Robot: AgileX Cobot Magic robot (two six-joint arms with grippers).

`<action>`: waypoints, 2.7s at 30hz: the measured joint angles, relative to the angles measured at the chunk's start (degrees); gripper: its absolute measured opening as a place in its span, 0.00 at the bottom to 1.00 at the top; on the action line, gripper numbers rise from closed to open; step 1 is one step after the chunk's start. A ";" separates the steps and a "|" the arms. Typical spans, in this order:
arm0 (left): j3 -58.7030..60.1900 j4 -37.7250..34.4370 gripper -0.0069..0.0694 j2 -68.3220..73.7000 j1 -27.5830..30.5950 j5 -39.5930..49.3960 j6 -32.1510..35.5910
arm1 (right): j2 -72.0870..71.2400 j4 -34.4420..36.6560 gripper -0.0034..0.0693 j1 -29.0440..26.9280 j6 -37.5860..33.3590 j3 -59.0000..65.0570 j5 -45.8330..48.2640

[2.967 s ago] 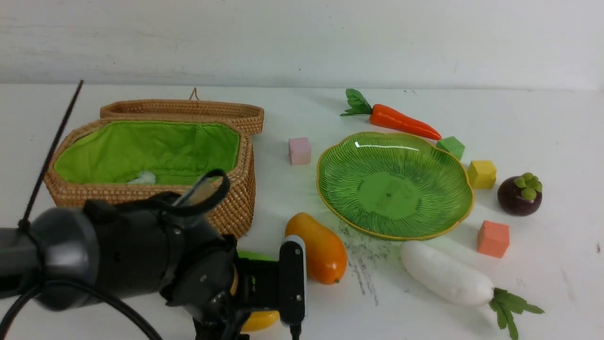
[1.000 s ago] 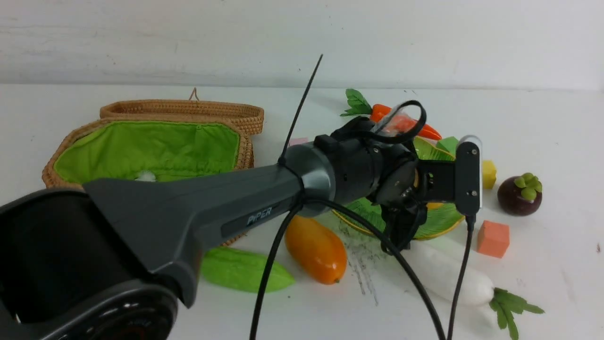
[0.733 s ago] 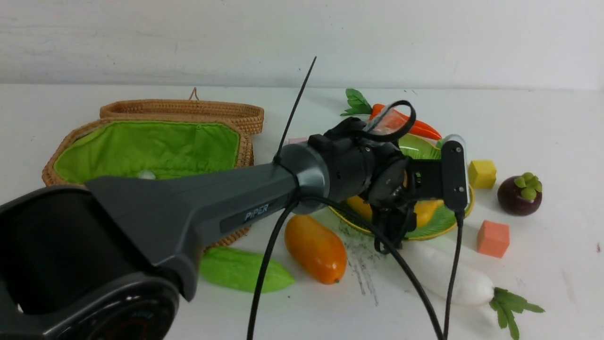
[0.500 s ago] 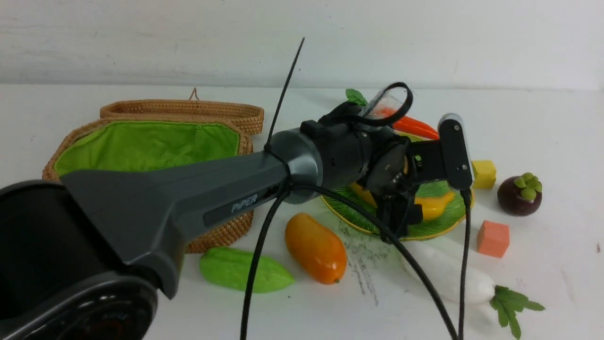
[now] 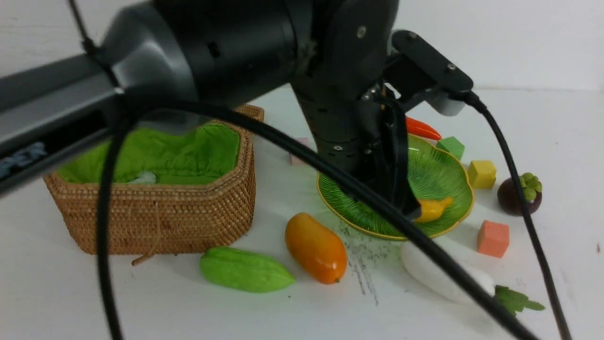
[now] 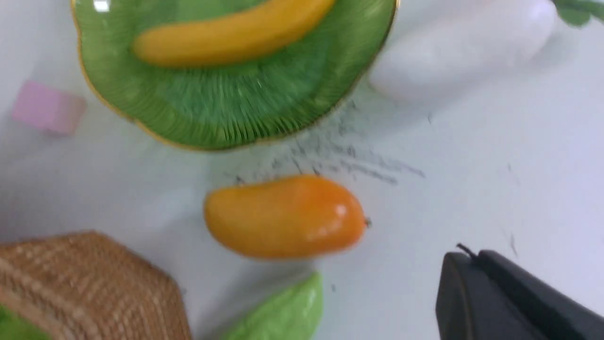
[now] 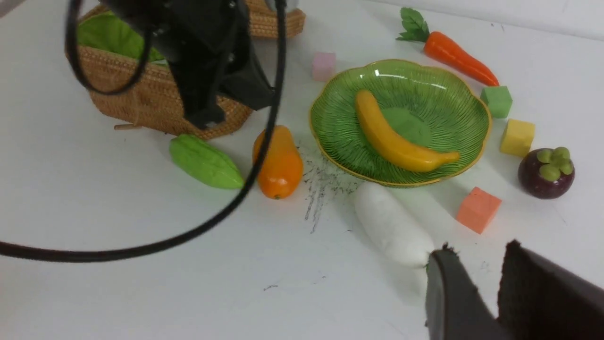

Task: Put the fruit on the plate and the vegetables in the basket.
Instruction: Take a chayote with your left arm and place it on the basket on the left.

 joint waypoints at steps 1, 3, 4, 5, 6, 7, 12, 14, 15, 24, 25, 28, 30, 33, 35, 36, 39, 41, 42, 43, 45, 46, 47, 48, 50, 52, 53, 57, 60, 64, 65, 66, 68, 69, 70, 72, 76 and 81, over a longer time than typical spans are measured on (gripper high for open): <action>1.65 -0.17 0.07 -1.91 0.00 1.11 0.11 | 0.00 1.13 0.28 0.00 -1.11 0.00 0.40; 7.21 -0.38 0.07 -5.76 0.00 2.09 0.39 | 0.00 3.47 0.28 0.00 -3.01 0.00 0.83; 8.54 -0.43 0.07 -7.19 0.00 2.09 0.45 | 0.00 4.29 0.28 0.00 -3.56 0.00 0.90; 14.29 -0.75 0.07 -11.10 0.00 1.03 0.54 | 0.00 6.65 0.28 0.00 -4.77 0.00 1.34; 18.15 -1.00 0.07 -13.55 0.00 -0.10 0.90 | 0.00 7.62 0.28 0.00 -5.52 0.00 1.72; 22.11 -1.31 0.07 -15.84 0.00 -1.54 1.92 | 0.00 8.86 0.28 0.00 -6.33 0.00 2.25; 38.89 -0.40 0.08 -21.89 0.00 -11.91 13.06 | 0.00 13.47 0.28 0.00 -11.07 0.00 4.56; 43.34 1.83 0.13 -21.72 0.00 -16.74 17.97 | 0.00 15.02 0.28 0.00 -12.80 0.00 4.56; 44.86 3.39 0.18 -21.27 0.00 -18.75 19.56 | 0.00 15.44 0.28 0.00 -13.14 0.00 4.56; 46.44 9.54 0.77 -13.37 7.45 -31.77 17.51 | 0.00 16.14 0.28 0.00 -13.66 0.06 4.56; 46.44 9.80 0.81 -12.34 8.33 -32.85 17.25 | 0.00 16.14 0.28 0.00 -13.66 0.06 4.56; 46.44 11.07 0.86 -9.62 9.53 -34.99 17.64 | 0.00 16.27 0.28 0.00 -13.66 0.06 4.56; 46.44 12.64 0.85 -8.31 9.59 -36.27 18.64 | 0.00 16.41 0.28 0.00 -13.66 0.06 4.56; 46.44 15.37 0.83 -6.39 9.59 -39.44 20.45 | 0.00 16.58 0.28 0.00 -13.66 0.06 4.56; 46.44 18.09 0.81 -5.27 9.59 -41.64 20.96 | 0.00 16.62 0.28 0.00 -13.66 0.10 4.56; 46.44 18.91 0.81 -4.92 9.59 -42.08 20.96 | 0.00 16.64 0.28 0.00 -13.66 0.12 4.56; 46.44 22.20 0.80 -3.17 9.59 -43.58 20.89 | 0.00 16.64 0.28 0.00 -13.66 0.43 4.56; 46.44 23.39 0.80 -1.80 9.59 -43.78 20.59 | 0.00 16.76 0.28 0.00 -13.66 0.72 4.56; 46.44 23.67 0.80 -1.32 9.59 -43.79 20.33 | 0.00 16.82 0.28 0.00 -13.66 0.78 4.56; 46.44 24.44 0.80 -0.17 9.59 -43.84 19.73 | 0.00 17.20 0.28 0.00 -13.66 1.37 4.56; 46.25 25.63 0.80 0.95 9.59 -44.57 19.32 | 0.00 17.77 0.28 0.00 -13.66 2.13 4.56; 46.01 26.45 0.80 1.51 9.59 -44.87 19.14 | 0.00 18.14 0.28 0.00 -13.66 2.85 4.56; 45.94 27.03 0.79 1.91 9.59 -45.13 19.13 | 0.00 18.43 0.28 0.00 -13.66 3.27 4.56; 45.85 27.24 0.78 2.30 9.59 -45.18 19.08 | 0.00 18.68 0.28 0.00 -13.66 3.74 4.56; 45.85 26.84 0.74 2.82 9.59 -44.52 18.92 | 0.00 18.85 0.28 0.00 -13.66 4.36 4.56; 45.85 26.60 0.69 3.02 9.54 -44.06 18.83 | 0.00 18.85 0.28 0.00 -13.66 4.58 4.56; 45.85 26.55 0.66 3.01 9.54 -43.82 18.83 | 0.00 18.85 0.28 0.00 -13.66 4.58 4.56; 45.79 26.49 0.66 3.01 9.54 -42.27 18.71 | 0.00 19.07 0.29 0.00 -13.66 4.58 4.56; 45.79 26.39 0.66 2.01 8.02 -37.46 18.24 | 0.00 19.07 0.29 0.00 -13.70 4.58 4.56; 46.25 24.03 0.66 -1.79 2.85 -30.91 14.86 | 0.00 19.24 0.30 0.00 -13.82 4.58 4.56; 46.25 23.89 0.66 -2.16 2.12 -30.61 14.46 | 0.00 19.29 0.30 0.00 -13.82 4.58 4.56; 46.25 23.29 0.66 -5.83 -0.78 -28.15 10.45 | 0.00 19.87 0.30 0.00 -13.86 4.58 4.56; 46.25 23.92 0.66 -10.47 -3.91 -25.46 6.32 | 0.00 20.78 0.30 0.00 -13.88 4.58 4.56; 46.25 24.13 0.66 -10.47 -4.16 -25.19 6.32 | 0.00 20.78 0.30 0.00 -13.88 4.58 4.56; 46.25 26.50 0.66 -13.72 -5.32 -23.53 3.68 | 0.00 21.10 0.30 0.00 -14.01 4.58 4.41; 46.25 32.05 0.66 -18.16 -5.40 -21.92 1.22 | 0.00 21.19 0.31 0.00 -14.22 4.58 2.87; 46.25 48.41 0.66 -24.60 -0.90 -22.82 -1.55 | 0.00 21.22 0.31 0.00 -15.77 4.58 -4.70; 46.25 59.74 0.66 -25.61 9.06 -31.39 -2.36 | 0.00 21.65 0.32 0.00 -17.09 4.58 -12.11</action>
